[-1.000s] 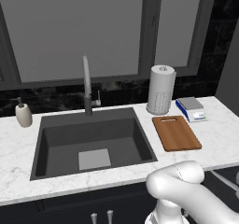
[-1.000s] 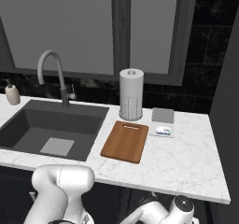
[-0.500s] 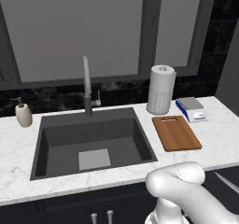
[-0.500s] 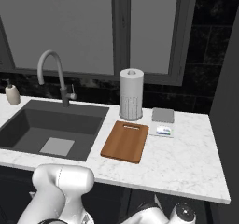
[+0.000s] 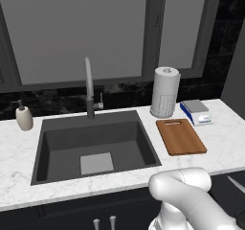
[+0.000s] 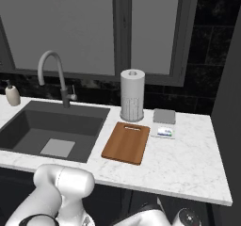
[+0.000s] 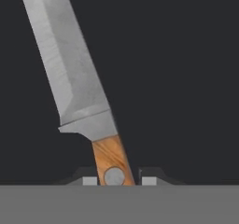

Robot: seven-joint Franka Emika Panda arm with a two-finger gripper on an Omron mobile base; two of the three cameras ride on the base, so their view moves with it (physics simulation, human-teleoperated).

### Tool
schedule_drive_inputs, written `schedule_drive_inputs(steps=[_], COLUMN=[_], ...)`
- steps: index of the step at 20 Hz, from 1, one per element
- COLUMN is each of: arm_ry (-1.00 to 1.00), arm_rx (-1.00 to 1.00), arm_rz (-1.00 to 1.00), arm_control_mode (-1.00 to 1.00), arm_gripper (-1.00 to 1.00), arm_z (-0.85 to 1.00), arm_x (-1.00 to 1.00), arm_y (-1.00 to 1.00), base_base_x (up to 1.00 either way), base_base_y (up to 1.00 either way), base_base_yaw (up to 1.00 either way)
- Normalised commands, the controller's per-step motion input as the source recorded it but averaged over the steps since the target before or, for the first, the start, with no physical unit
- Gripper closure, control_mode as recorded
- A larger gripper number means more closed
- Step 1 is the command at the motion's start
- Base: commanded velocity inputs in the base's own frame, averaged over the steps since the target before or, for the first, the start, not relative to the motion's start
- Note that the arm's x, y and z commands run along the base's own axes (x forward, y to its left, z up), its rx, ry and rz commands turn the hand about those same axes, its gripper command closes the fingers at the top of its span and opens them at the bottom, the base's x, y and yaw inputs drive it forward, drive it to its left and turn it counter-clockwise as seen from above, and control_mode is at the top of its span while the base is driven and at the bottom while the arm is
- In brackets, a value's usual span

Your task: Pick up the knife from the drawer and place it on the cutting board. Then place the meat from the plate to the cutting board.

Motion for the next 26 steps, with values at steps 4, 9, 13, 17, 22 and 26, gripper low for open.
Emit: schedule_drive_inputs(steps=[4,9,13,17,22,26], arm_ry=[0.0,-0.08,-0.16,-0.16,-0.14,-0.16], arm_rx=[0.03,0.03,0.02,0.03,0.03,0.01], arm_rz=[0.04,0.04,0.03,0.02,0.03,0.02], arm_control_mode=[-1.0,-1.0,-1.0,-1.0,-1.0,-1.0], arm_gripper=[1.0,1.0,1.0,1.0,1.0,1.0], arm_z=[0.38,0.58,0.71,0.71,0.7,0.81], arm_x=[-0.47,-0.33,-0.16,-0.07,-0.03,0.49], arm_y=[0.0,0.0,0.09,0.06,0.11,0.39], base_base_x=[0.0,0.0,0.0,0.0,0.0,0.0], base_base_y=[0.0,0.0,0.0,0.0,0.0,0.0], base_base_yaw=[0.0,0.0,0.0,0.0,0.0,0.0])
